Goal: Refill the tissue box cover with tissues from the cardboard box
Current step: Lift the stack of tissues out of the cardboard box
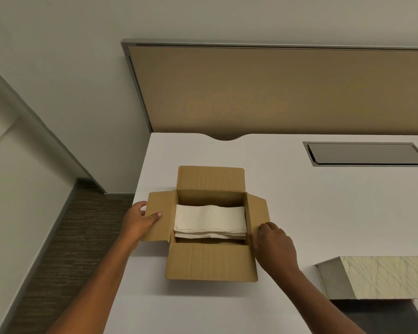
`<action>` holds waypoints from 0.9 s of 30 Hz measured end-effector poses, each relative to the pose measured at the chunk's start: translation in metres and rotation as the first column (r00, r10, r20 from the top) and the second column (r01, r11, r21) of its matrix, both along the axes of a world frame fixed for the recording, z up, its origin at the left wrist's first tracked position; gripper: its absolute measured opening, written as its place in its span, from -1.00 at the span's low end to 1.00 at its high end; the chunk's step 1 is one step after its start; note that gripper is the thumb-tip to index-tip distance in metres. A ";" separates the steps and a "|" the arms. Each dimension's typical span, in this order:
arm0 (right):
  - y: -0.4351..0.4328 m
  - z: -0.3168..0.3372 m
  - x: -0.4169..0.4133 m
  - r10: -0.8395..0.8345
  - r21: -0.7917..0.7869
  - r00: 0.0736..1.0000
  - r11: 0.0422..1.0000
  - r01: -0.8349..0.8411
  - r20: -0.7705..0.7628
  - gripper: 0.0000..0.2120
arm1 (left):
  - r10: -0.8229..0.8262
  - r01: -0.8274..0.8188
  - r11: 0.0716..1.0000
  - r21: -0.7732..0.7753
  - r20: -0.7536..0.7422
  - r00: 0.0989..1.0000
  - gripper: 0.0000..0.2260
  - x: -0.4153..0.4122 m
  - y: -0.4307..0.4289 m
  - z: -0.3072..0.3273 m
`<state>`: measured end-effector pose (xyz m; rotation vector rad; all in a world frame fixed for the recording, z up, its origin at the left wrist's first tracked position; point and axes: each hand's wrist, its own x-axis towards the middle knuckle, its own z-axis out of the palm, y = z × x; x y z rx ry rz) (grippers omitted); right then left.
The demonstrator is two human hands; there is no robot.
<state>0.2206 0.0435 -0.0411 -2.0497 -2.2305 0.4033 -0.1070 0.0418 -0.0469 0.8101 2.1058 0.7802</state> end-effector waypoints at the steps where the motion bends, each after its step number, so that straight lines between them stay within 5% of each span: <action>1: 0.000 0.000 0.000 -0.003 0.004 1.000 1.000 0.003 0.003 -0.67 | -0.003 0.003 1.000 -0.003 -0.010 1.000 -0.41 0.000 -0.001 0.000; 7: 0.002 0.001 -0.003 0.027 0.110 0.999 0.994 -0.023 -0.037 -0.71 | -0.010 0.019 0.999 0.027 -0.301 0.954 -0.35 0.009 -0.006 0.010; 11: 0.014 0.003 -0.009 0.132 0.087 0.988 0.988 -0.125 -0.077 -0.65 | -0.108 0.228 0.956 0.183 -0.503 0.858 -0.51 0.027 -0.002 0.024; 18: 0.046 0.000 -0.031 0.433 0.016 0.901 0.901 -0.433 0.018 -0.64 | -0.710 0.719 0.687 -0.105 -0.309 0.633 -0.42 0.064 0.024 0.024; 27: 0.097 -0.017 -0.062 0.553 -0.293 0.820 0.816 -0.499 0.143 -0.60 | -0.925 0.763 0.380 -0.523 -0.236 0.300 -0.44 0.078 0.072 0.010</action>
